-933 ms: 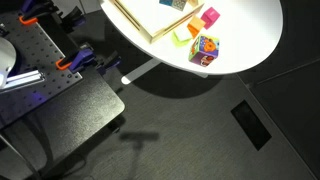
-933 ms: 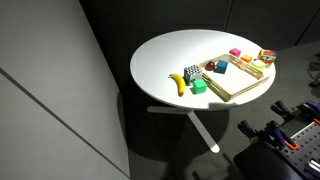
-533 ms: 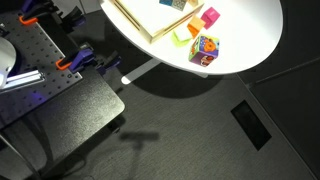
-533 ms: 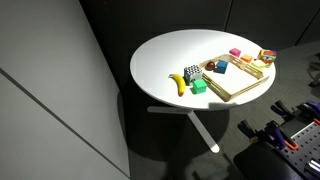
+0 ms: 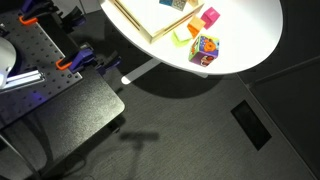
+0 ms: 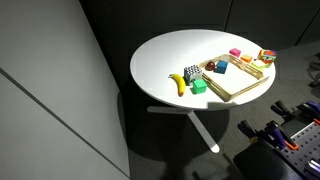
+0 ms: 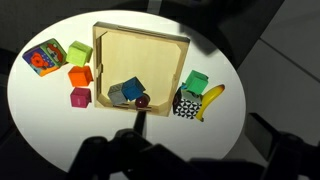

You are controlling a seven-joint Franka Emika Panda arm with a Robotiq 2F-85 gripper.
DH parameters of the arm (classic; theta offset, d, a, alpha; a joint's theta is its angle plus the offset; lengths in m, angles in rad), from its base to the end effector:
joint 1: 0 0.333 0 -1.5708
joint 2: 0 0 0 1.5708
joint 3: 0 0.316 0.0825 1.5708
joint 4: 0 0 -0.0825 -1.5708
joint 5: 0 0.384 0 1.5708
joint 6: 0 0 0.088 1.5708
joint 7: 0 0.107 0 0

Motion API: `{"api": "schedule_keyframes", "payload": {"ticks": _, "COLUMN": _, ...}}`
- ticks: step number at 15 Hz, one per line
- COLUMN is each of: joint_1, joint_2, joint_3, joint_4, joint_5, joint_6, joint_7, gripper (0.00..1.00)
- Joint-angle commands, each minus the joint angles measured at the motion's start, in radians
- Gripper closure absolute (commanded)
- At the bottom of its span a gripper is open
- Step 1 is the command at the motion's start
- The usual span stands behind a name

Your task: Put the green block in the wooden box.

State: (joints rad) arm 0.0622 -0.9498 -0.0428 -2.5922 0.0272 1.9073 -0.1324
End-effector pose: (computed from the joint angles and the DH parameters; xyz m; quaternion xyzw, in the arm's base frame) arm 0.2930 0.0050 0.5584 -0.9877 -0.0789 -0.1331 0.0243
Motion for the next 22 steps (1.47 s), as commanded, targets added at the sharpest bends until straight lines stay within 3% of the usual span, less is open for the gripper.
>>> {"api": "schedule_keyframes", "payload": {"ticks": 1, "joint_1": 0.002, "joint_2": 0.069, "joint_3": 0.014, "joint_4": 0.052, "joint_5": 0.011, "joint_6": 0.021, "joint_7": 0.018, "gripper": 0.0}}
{"api": "schedule_keyframes", "payload": {"ticks": 9, "joint_1": 0.016, "joint_2": 0.237, "joint_3": 0.053, "joint_4": 0.153, "joint_5": 0.03, "joint_6": 0.026, "joint_7": 0.054, "gripper": 0.0}}
{"api": "schedule_keyframes", "payload": {"ticks": 16, "joint_1": 0.032, "joint_2": 0.384, "joint_3": 0.085, "joint_4": 0.228, "joint_5": 0.073, "joint_6": -0.052, "joint_7": 0.095, "gripper": 0.0}}
{"api": "schedule_keyframes", "payload": {"ticks": 21, "joint_1": 0.022, "joint_2": 0.43, "joint_3": 0.101, "joint_4": 0.265, "joint_5": 0.057, "joint_6": -0.115, "joint_7": 0.128, "gripper": 0.0}}
{"api": "schedule_keyframes", "payload": {"ticks": 22, "joint_1": 0.027, "joint_2": 0.408, "joint_3": 0.096, "joint_4": 0.217, "joint_5": 0.058, "joint_6": -0.068, "joint_7": 0.105, "gripper": 0.0}}
